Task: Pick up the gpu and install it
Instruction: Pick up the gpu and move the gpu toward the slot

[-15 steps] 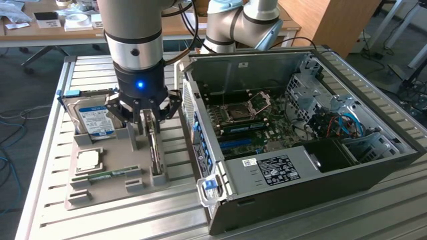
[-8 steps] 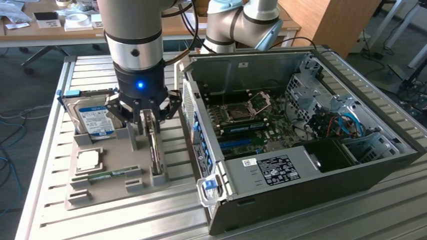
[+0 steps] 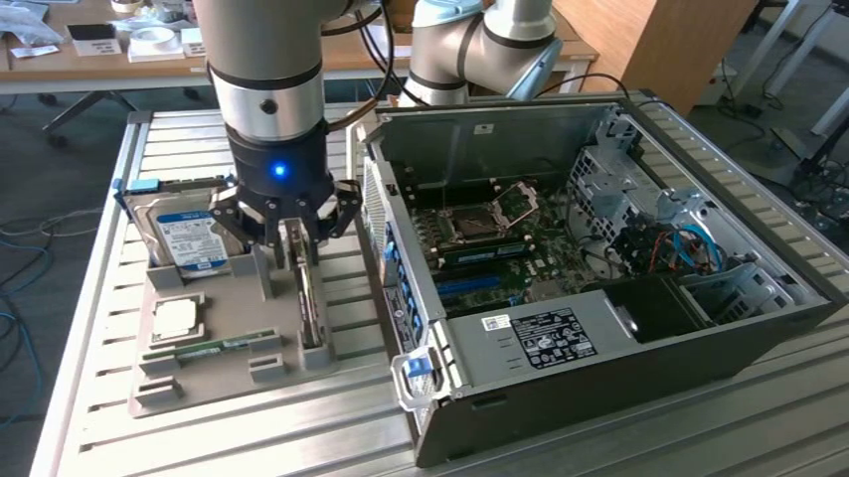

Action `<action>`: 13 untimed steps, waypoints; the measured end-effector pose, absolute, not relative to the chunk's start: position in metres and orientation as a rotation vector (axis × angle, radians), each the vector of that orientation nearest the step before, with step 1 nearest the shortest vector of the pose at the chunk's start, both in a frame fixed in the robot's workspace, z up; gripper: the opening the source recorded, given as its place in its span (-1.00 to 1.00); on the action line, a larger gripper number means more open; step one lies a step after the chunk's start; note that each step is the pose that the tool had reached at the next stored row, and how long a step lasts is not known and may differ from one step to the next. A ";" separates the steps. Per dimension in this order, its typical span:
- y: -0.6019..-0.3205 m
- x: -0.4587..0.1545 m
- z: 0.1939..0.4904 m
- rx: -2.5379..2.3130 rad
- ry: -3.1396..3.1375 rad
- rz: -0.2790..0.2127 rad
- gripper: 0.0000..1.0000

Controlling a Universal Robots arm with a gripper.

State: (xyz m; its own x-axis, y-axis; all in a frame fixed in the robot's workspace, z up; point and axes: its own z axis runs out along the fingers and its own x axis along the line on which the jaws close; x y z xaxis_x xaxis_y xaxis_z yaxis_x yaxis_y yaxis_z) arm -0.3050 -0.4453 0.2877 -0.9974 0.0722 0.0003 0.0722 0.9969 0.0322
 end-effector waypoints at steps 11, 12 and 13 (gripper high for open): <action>-0.445 -0.305 0.284 0.114 3.138 0.050 -0.17; -0.445 -0.305 0.284 0.114 3.138 0.050 -0.17; -0.445 -0.305 0.284 0.114 3.138 0.050 -0.17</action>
